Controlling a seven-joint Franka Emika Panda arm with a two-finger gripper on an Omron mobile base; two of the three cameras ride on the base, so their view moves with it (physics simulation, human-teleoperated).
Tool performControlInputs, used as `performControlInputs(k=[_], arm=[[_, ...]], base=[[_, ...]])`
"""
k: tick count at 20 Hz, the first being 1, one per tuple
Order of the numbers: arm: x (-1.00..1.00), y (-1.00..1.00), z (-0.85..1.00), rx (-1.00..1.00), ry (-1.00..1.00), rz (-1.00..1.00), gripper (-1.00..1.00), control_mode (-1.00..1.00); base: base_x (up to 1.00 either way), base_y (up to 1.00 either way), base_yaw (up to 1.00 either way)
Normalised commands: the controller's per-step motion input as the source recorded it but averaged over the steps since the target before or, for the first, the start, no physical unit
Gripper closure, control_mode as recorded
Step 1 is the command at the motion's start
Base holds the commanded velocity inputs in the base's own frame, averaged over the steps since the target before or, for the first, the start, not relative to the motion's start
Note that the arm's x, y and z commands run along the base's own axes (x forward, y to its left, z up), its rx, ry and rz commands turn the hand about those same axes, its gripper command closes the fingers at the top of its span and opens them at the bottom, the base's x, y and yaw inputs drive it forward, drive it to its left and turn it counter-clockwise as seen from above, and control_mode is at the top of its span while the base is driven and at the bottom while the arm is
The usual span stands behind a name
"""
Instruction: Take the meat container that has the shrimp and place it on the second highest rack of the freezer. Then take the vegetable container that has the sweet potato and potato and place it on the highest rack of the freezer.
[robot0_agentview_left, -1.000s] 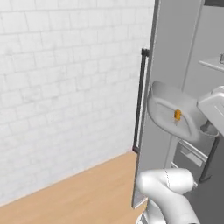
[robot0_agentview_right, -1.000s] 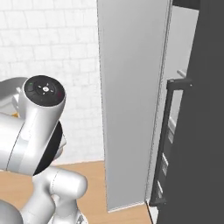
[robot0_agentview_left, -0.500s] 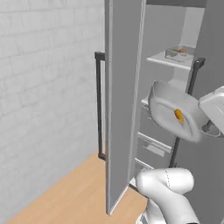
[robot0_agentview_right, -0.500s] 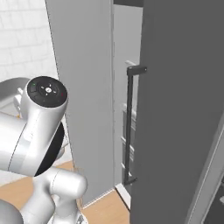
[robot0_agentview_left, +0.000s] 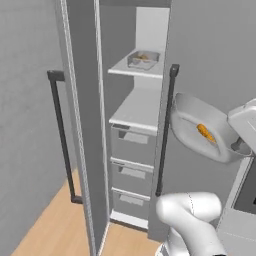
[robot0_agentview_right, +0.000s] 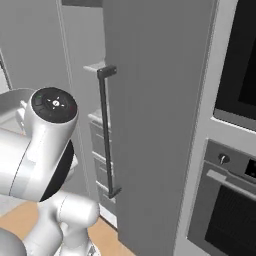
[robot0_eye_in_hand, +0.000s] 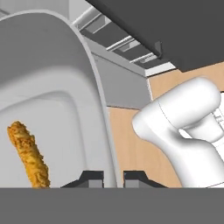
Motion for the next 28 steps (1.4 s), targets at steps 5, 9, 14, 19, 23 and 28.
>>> performControlInputs(k=[5, 9, 14, 19, 23, 28], arm=[[0.00, 0.00, 0.00, 0.00, 0.00, 0.00, 1.00, 1.00], [0.00, 0.00, 0.00, 0.00, 0.00, 0.00, 1.00, 1.00], [0.00, 0.00, 0.00, 0.00, 0.00, 0.00, 1.00, 1.00], [0.00, 0.00, 0.00, 0.00, 0.00, 0.00, 1.00, 1.00], [0.00, 0.00, 0.00, 0.00, 0.00, 0.00, 1.00, 1.00], [0.00, 0.00, 0.00, 0.00, 0.00, 0.00, 1.00, 1.00]], base=[[0.16, 0.27, -0.55], [0.34, 0.61, -0.40], [0.29, 0.72, -0.31], [0.38, 0.33, -0.34], [0.54, 0.35, -0.36], [0.35, 0.49, -0.31]])
